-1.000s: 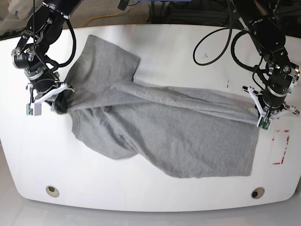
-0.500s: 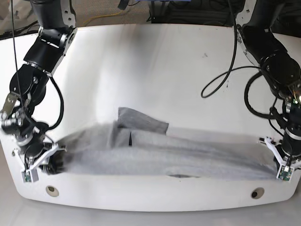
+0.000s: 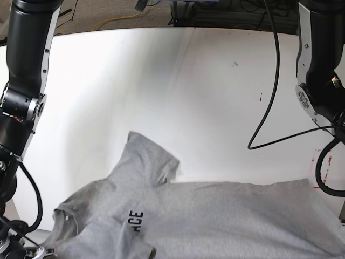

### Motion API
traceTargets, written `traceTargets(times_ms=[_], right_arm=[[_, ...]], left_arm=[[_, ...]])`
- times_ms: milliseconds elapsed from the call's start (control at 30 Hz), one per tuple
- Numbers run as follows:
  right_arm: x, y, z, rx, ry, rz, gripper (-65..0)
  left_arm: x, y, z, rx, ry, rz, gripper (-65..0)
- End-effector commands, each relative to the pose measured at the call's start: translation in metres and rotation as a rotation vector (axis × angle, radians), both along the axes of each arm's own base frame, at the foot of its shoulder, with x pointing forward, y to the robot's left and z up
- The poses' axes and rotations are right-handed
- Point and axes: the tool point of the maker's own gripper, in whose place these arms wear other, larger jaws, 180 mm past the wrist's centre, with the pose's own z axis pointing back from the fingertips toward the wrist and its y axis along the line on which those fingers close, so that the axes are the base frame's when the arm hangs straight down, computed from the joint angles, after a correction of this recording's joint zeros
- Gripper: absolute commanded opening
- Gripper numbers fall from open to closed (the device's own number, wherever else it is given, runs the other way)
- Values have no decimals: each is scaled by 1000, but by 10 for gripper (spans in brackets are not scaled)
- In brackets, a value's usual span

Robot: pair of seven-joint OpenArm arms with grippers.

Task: Fold the T-shirt properly
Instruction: 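Lift the shirt edge with both grippers and swing it over the shirt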

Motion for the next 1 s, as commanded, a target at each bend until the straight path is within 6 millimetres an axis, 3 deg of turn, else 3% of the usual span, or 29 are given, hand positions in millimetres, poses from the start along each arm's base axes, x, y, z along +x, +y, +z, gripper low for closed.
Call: traceTargets(times_ms=[0,133,200,367,500,667,833,900,967], right_arm=[[-8,-7,53,-29,-115,-17,-650],[-19,0,104,-104,-199,-10,-650],[-25,-10,103,-155,-178,-28,-650],[-41,-5,106,-247,-182,-33,-650],[-49,-25,59,-194,-133,-63,-650],[-71,-37,-13,-176,-56,-93,-650],[-96,-37,-95,-127,65,-95,-650],[-115,-40,-132,-96,125,-115,-650],[-127,-38,-154,-83,163,-121,-650]], left_arm=[[-11,11,38,4,-91,27,-649],[-12,17,75,12,-136,31,-649],[-17,17,88,47,-151,41,-649],[-19,5,92,98,-156,33,-649],[-11,7,59,88,-56,70,-649],[-24,4,28,120,45,163,-649],[-18,3,-25,94,200,198,-649],[-15,2,-54,100,271,192,-649],[-14,2,-76,104,325,190,-649]])
